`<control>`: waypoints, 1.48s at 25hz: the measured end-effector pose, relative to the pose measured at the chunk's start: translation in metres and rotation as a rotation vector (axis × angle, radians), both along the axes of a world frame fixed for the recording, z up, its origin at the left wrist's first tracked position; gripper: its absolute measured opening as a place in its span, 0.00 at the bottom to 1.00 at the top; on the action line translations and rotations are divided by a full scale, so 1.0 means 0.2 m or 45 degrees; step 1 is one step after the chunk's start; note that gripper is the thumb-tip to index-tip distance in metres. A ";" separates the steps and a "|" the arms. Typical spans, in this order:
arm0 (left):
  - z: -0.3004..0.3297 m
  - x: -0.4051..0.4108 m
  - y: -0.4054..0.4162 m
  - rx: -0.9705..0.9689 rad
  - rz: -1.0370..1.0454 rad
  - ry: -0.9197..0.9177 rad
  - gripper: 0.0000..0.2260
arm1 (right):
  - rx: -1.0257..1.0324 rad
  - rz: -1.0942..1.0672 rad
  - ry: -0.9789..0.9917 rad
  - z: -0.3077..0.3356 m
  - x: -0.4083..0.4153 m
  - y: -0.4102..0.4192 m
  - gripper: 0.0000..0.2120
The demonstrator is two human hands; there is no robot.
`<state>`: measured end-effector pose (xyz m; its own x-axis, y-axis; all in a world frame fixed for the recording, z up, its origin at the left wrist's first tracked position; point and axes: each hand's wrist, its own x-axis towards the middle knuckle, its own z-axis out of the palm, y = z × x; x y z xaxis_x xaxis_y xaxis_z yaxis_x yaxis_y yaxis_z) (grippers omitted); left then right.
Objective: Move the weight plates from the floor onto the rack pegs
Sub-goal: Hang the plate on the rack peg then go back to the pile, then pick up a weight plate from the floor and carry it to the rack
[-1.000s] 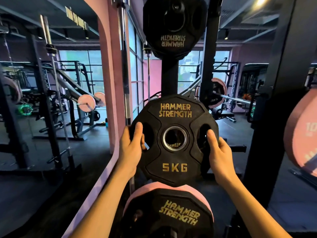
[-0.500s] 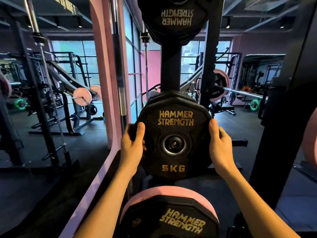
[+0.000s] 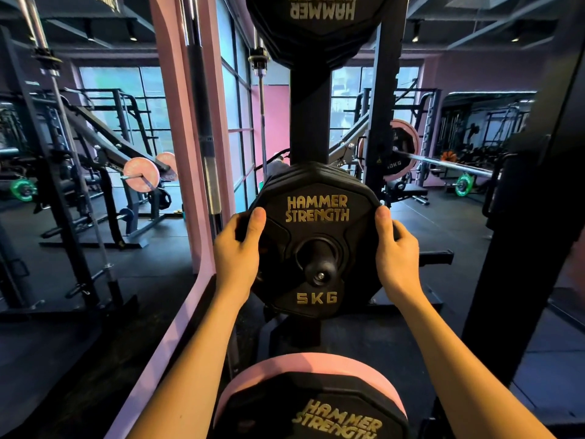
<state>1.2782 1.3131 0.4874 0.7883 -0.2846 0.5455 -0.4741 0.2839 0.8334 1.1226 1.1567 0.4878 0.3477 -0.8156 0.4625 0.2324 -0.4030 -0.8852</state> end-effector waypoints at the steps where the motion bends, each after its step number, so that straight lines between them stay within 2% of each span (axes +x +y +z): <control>1: 0.00 0.01 -0.01 0.008 0.001 -0.003 0.10 | 0.005 -0.007 0.004 0.01 0.01 -0.01 0.40; 3: -0.01 0.03 -0.03 0.016 -0.022 0.018 0.08 | 0.024 -0.001 0.011 0.01 0.03 -0.03 0.34; 6: -0.02 0.05 -0.03 0.067 -0.021 0.006 0.10 | 0.034 0.020 0.066 0.00 0.02 -0.03 0.29; 10: -0.02 0.02 0.01 0.248 -0.019 -0.071 0.12 | 0.040 0.087 0.191 -0.02 -0.04 -0.03 0.26; 13: -0.06 -0.01 0.10 0.417 0.011 -0.113 0.20 | 0.012 0.027 0.311 -0.11 -0.11 0.03 0.24; 16: -0.20 -0.10 0.22 0.515 -0.033 -0.033 0.26 | 0.081 0.005 0.301 -0.24 -0.21 0.13 0.24; 19: -0.43 -0.23 0.39 0.655 0.034 0.014 0.19 | 0.214 0.044 0.328 -0.44 -0.37 0.22 0.21; 23: -0.99 -0.47 0.72 0.943 -0.057 0.280 0.10 | 0.387 0.180 0.572 -0.90 -0.68 0.38 0.16; 28: -1.62 -0.77 1.09 1.288 -0.173 0.757 0.14 | 0.676 0.220 0.872 -1.48 -1.09 0.64 0.16; 32: -1.90 -1.06 1.35 1.556 -0.374 1.081 0.15 | 1.015 0.181 1.021 -1.90 -1.45 0.96 0.13; 35: -2.07 -1.22 1.53 1.819 -0.557 1.195 0.16 | 1.282 0.125 1.119 -2.07 -1.69 1.23 0.12; 37: -2.20 -1.29 1.66 2.037 -0.678 1.173 0.17 | 1.432 0.090 1.175 -2.15 -1.85 1.44 0.13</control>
